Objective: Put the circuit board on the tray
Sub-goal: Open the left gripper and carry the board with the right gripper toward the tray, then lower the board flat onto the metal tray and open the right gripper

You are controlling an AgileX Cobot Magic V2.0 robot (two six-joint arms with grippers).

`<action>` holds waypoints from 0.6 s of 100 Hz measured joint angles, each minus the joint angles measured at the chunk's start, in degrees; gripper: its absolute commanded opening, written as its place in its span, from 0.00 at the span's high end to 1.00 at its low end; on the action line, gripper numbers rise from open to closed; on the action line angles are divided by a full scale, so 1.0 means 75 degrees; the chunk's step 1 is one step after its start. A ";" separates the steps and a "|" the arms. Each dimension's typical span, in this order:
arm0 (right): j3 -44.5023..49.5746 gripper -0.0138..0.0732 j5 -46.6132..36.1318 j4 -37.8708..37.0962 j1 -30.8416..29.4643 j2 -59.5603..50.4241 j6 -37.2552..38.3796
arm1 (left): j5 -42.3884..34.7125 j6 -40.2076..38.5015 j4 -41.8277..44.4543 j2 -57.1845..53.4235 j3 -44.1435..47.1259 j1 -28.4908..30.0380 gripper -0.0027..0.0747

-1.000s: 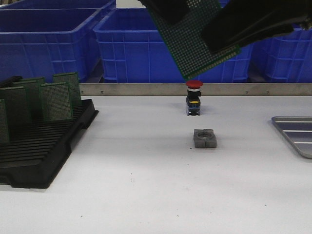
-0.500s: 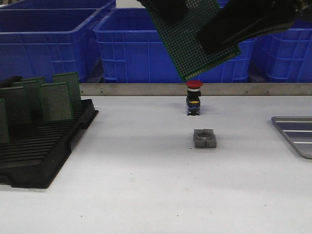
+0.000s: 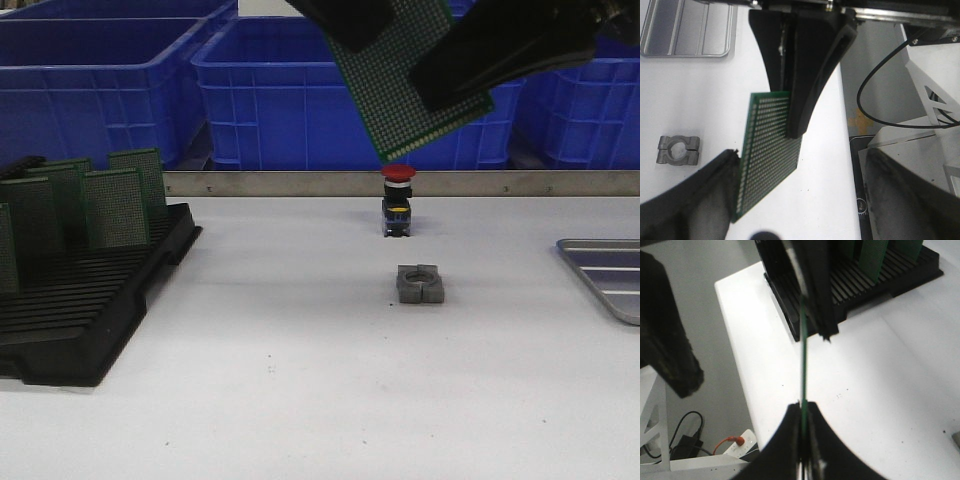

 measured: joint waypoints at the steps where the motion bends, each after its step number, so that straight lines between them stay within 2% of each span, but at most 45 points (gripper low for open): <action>1: 0.0000 0.92 0.0000 -0.0051 -0.0014 0.0000 0.0038 | 0.0000 0.0000 0.0000 0.0000 0.0000 0.0000 0.31; 16: 0.0000 0.92 0.0037 -0.0784 -0.0315 -0.0108 0.0789 | 0.0011 0.0000 0.0000 0.0000 0.0000 0.0000 0.31; 34: -0.0164 0.92 -0.0020 -0.1648 -0.1170 -0.0178 0.2096 | 0.0045 0.0000 0.0000 0.0000 0.0000 0.0000 0.31; 60: -0.0204 0.92 -0.0978 -0.1752 -0.2817 0.0103 0.3322 | 0.0057 0.0000 -0.0013 0.0000 0.0000 0.0000 0.31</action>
